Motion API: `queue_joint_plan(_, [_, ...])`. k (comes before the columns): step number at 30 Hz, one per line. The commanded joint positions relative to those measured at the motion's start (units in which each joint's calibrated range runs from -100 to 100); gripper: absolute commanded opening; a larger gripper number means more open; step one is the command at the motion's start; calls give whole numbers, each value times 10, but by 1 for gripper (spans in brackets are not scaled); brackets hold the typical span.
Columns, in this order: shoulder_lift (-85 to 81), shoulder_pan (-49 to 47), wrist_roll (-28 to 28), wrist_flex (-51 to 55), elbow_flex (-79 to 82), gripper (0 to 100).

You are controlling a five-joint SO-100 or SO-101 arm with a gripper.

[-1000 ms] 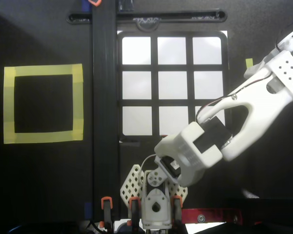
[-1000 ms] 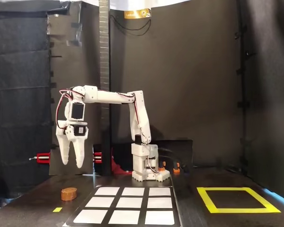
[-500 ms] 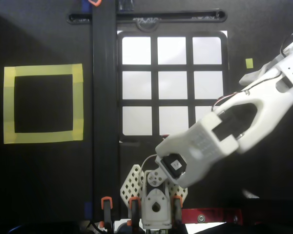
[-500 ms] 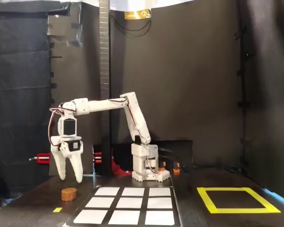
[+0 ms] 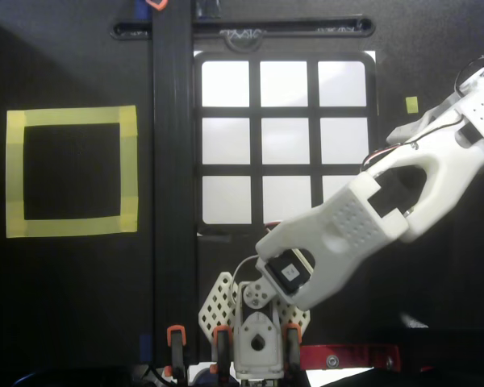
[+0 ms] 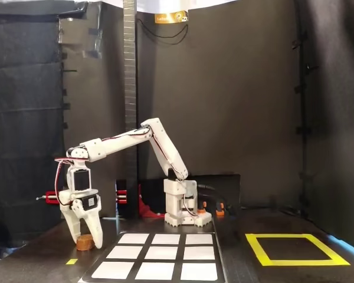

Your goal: Pick and place at Grid spot 2

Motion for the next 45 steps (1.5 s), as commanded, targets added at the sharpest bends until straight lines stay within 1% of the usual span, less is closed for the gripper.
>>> queue_joint_plan(1, [3,-2,1,-4,-18,27])
queue_joint_plan(3, [3,-2,1,-4,-18,16])
queue_joint_plan(6, [3,-2,1,-4,-18,10])
queue_joint_plan(16, [-28,-3,0,8,-20,10])
queue_joint_plan(23, [-129,-12,-3,105,-21,11])
queue_joint_plan(28, [-211,-34,-24,172,-21,11])
queue_joint_plan(30, [-237,-35,-24,198,-21,11])
queue_joint_plan(35, [-247,-40,-27,208,-21,11])
queue_joint_plan(38, [-247,-68,-58,213,-20,11])
queue_joint_plan(45, [-267,-201,-205,231,-19,11])
